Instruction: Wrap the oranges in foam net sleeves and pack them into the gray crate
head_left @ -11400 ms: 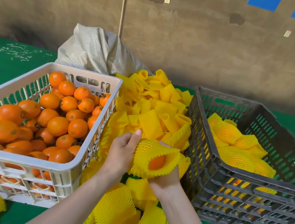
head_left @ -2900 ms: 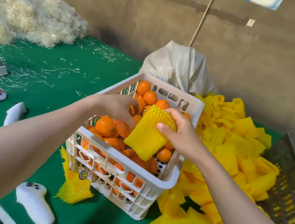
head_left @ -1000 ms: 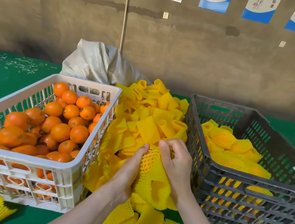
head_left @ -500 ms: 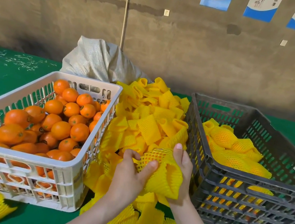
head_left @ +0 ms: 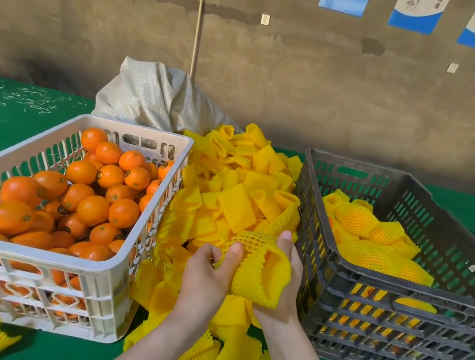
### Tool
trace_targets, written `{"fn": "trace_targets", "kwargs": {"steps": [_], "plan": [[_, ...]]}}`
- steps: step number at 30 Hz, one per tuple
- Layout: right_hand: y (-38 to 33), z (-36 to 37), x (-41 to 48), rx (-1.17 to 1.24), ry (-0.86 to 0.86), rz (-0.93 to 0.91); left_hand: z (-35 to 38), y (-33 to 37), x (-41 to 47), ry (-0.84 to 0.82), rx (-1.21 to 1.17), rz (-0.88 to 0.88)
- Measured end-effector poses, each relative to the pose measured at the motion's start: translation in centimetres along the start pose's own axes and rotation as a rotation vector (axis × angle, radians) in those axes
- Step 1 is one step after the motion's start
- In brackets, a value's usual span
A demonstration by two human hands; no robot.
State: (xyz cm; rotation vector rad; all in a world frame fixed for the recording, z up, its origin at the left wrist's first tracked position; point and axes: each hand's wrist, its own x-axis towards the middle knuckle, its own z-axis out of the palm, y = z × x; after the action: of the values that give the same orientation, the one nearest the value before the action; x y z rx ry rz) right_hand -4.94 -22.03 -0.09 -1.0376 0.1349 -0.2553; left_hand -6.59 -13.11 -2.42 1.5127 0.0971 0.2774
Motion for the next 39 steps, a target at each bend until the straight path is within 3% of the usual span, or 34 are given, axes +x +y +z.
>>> {"fn": "trace_targets", "kwargs": {"steps": [5, 8, 11, 14, 19, 22, 25, 29, 33, 39], "plan": [[0.0, -0.9, 1.5, -0.005, 0.038, 0.079, -1.2, 1.3, 1.4, -0.176, -0.09, -0.002], [0.3, -0.9, 1.7, -0.026, 0.045, 0.08, -1.3, 1.0, 2.1, -0.171, -0.288, -0.111], [0.5, -0.8, 1.7, -0.014, -0.006, 0.076, -0.9, 0.1, 1.8, -0.152, -0.246, -0.121], [0.3, -0.5, 1.3, -0.086, -0.037, -0.022, -1.1, -0.4, 1.5, -0.173, -0.273, -0.177], [-0.2, -0.9, 1.0, -0.35, -0.169, -0.33, -1.7, 1.3, 2.7, -0.391, -0.54, -0.518], [-0.1, -1.0, 1.3, -0.497, -0.208, -0.45, -1.1, 1.6, 2.9, -0.49, -0.509, -0.459], [0.2, -0.9, 1.3, -0.642, -0.127, -0.567, -0.6, 1.8, 2.6, -0.41, -0.54, -0.388], [0.3, -1.0, 1.0, -0.565, -0.039, -0.51, -0.8, 1.7, 2.9, -0.359, -0.452, -0.347], [0.2, -1.7, 1.4, -0.49, -0.207, -0.398, -1.3, 1.9, 3.2, -0.447, -0.523, -0.377], [-1.3, -2.0, 3.1, -0.625, -0.414, -0.469, -1.7, 1.8, 3.3, -0.511, -0.496, -0.508]]}}
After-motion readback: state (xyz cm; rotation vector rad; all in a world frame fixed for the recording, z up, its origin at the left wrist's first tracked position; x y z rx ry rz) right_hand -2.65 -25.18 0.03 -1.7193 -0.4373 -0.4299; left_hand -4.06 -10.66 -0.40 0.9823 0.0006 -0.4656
